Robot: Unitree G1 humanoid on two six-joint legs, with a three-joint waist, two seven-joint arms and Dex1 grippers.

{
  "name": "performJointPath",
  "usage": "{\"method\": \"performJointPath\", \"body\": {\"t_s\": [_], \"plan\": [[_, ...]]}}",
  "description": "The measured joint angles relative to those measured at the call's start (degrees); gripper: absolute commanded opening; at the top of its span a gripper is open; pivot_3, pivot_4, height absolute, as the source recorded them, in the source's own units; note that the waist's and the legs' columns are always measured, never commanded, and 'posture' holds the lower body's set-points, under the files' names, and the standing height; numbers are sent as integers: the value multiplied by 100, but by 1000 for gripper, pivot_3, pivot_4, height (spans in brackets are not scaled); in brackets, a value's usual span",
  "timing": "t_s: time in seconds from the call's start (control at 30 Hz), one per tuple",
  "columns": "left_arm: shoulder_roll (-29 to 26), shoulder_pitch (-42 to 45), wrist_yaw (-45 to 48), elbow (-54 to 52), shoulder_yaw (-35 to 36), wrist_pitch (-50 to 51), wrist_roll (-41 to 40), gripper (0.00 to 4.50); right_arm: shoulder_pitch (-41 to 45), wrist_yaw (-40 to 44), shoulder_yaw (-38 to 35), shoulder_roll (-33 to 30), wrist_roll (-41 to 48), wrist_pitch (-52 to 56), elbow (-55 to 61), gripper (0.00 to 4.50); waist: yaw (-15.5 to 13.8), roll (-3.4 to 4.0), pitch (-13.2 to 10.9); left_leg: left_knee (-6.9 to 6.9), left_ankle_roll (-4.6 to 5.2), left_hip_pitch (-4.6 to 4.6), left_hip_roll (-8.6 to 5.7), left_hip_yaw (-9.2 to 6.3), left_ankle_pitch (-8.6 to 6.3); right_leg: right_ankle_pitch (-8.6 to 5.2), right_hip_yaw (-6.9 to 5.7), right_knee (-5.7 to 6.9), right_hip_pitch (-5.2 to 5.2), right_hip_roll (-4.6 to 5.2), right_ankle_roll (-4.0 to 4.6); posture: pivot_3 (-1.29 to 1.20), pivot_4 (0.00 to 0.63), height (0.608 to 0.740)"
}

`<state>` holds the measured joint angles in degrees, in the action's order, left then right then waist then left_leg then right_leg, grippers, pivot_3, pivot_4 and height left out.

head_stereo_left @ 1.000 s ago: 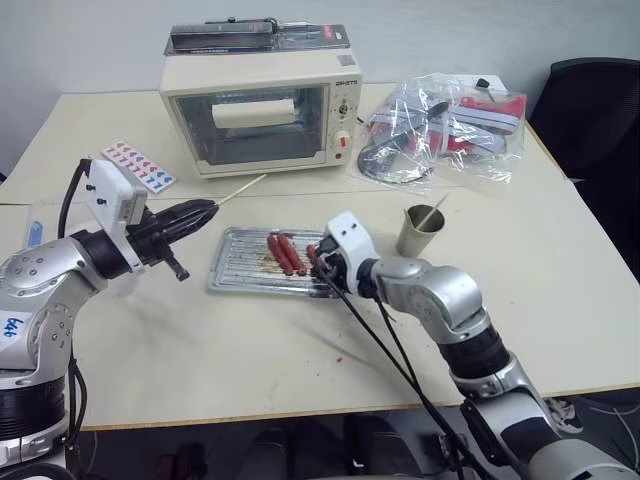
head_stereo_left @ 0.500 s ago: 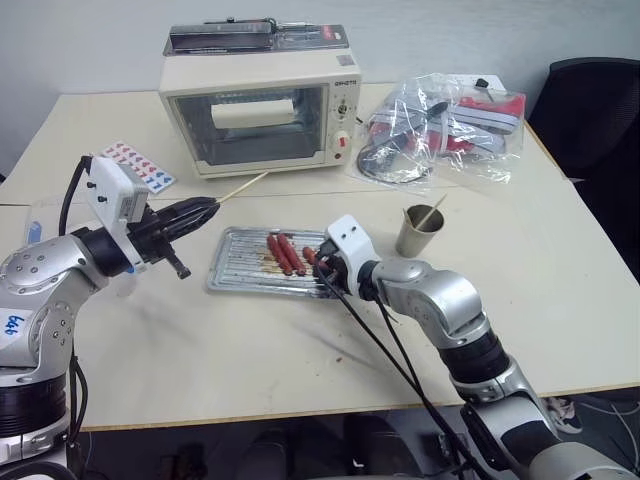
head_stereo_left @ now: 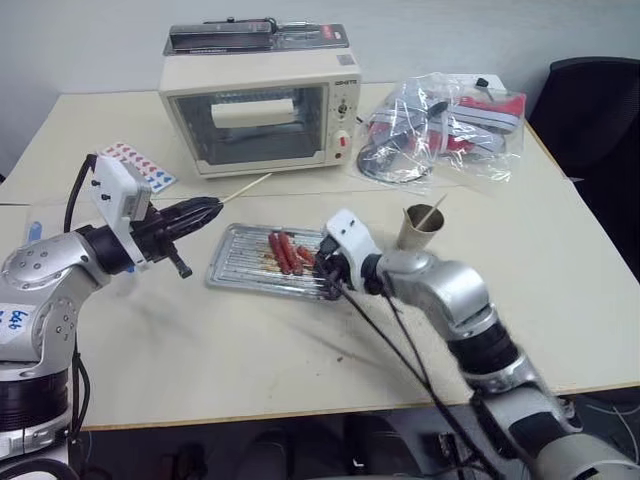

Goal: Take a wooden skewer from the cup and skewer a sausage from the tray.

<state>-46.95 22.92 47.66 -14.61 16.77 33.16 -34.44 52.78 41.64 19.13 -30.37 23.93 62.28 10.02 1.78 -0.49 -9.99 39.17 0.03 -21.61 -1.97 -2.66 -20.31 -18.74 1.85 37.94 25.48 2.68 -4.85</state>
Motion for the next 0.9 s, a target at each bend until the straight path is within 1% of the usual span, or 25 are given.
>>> {"method": "performJointPath", "body": {"t_s": [0.03,0.07,0.17,0.23,0.33,0.53,0.63,0.9], "plan": [[-106,106,197,36,-58,73,-78,0,296,601,-109,-409,224,16,11,270,-11,-2,1,-3,1,0,1,-5,0,0,-4,-4,-2,0,0,0,150,740],[-191,183,355,52,-120,128,-146,0,497,1038,-198,-671,397,22,16,270,-12,-4,3,-7,2,0,2,-6,-1,0,-4,-8,-3,0,0,0,150,740],[-352,375,844,52,-350,292,-327,0,776,2148,-198,-1223,820,50,15,270,-3,-5,3,-8,4,1,3,-2,-4,0,1,-7,-5,0,0,0,150,740],[-464,402,1195,-10,-515,402,-452,0,837,2747,-126,-1514,972,66,-7,270,15,-4,2,-7,5,1,3,2,-5,0,7,-2,-2,0,0,0,150,740],[-681,414,1631,-131,-664,542,-607,0,1022,3253,-134,-1814,1073,60,-52,270,12,-5,1,-7,2,1,6,0,-5,0,7,-10,1,-2,0,0,150,740],[-746,810,1877,-461,-832,713,-826,0,1080,3565,-148,-1974,1142,91,-70,270,-30,-5,1,2,2,0,4,0,-5,0,8,-11,0,0,0,0,150,740],[-747,834,1948,-464,-880,749,-829,0,939,3695,-169,-2186,1147,47,40,270,-35,-5,1,0,2,0,4,-1,-5,0,7,-10,0,0,0,0,150,740],[-817,873,2205,-333,-928,748,-810,0,647,3855,-175,-2393,1150,5,230,270,-23,-5,1,2,0,0,4,0,-4,0,8,-10,1,-2,0,0,150,740]]}}
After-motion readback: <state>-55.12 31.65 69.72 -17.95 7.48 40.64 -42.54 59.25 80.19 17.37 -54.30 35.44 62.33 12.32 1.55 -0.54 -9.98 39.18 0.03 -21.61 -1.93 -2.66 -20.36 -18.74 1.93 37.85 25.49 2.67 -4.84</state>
